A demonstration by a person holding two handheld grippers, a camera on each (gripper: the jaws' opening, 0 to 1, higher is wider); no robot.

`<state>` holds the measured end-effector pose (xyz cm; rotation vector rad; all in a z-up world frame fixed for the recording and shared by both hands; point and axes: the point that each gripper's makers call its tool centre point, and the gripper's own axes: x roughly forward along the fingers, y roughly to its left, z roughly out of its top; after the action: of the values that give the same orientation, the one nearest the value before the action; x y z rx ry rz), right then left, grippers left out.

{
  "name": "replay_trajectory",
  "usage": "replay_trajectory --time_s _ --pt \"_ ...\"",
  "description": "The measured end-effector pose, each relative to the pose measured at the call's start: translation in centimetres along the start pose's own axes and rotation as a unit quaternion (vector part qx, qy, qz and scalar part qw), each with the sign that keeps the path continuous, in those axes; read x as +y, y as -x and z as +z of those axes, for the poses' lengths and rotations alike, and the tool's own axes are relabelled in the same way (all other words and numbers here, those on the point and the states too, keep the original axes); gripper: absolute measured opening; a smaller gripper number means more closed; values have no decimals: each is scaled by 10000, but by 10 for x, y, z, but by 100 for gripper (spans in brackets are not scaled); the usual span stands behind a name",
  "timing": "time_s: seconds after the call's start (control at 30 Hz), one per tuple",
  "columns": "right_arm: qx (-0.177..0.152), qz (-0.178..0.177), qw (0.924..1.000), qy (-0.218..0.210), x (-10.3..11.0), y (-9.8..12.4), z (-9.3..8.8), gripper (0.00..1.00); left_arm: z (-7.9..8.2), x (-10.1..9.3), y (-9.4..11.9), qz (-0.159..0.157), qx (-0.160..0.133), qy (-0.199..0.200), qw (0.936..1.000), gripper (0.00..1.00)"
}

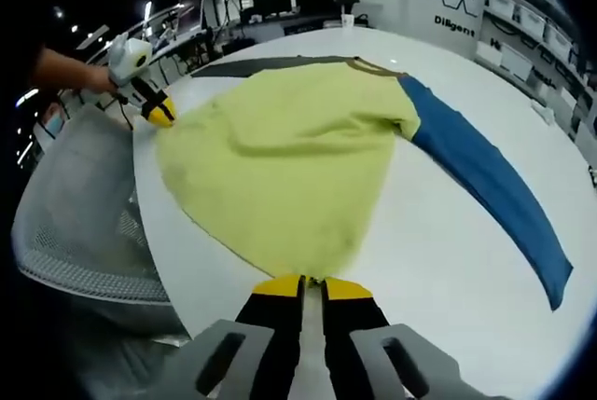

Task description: Fold the garment on the visible template until the final outline fits inside the template.

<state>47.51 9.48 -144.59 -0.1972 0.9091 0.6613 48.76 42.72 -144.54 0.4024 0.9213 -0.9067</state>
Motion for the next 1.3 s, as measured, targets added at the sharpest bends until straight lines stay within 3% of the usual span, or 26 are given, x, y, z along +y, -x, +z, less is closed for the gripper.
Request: replay_trajectory --time_s 0.07,0.13,0.23,0.4,0.67,1.3 --pt "-42 -14 9999 -165 -3 -1 2 8 0 0 0 -3 6 24 10000 0" --pt "-16 -63 9997 -226 -5 0 2 0 0 0 -1 5 23 7 10000 0" --pt "87 -54 9994 -334 -3 1 0 0 -1 -3 0 4 78 -31 10000 0" --pt "153 15 9991 -402 5 9 -4 0 -7 -7 5 -76 188 669 9976 0" --pt "466 143 9979 -426 24 16 -28 0 -14 -12 14 -239 279 608 9975 0" --pt "613 170 9964 -562 41 23 -45 0 -25 -19 17 -360 415 310 9980 1"
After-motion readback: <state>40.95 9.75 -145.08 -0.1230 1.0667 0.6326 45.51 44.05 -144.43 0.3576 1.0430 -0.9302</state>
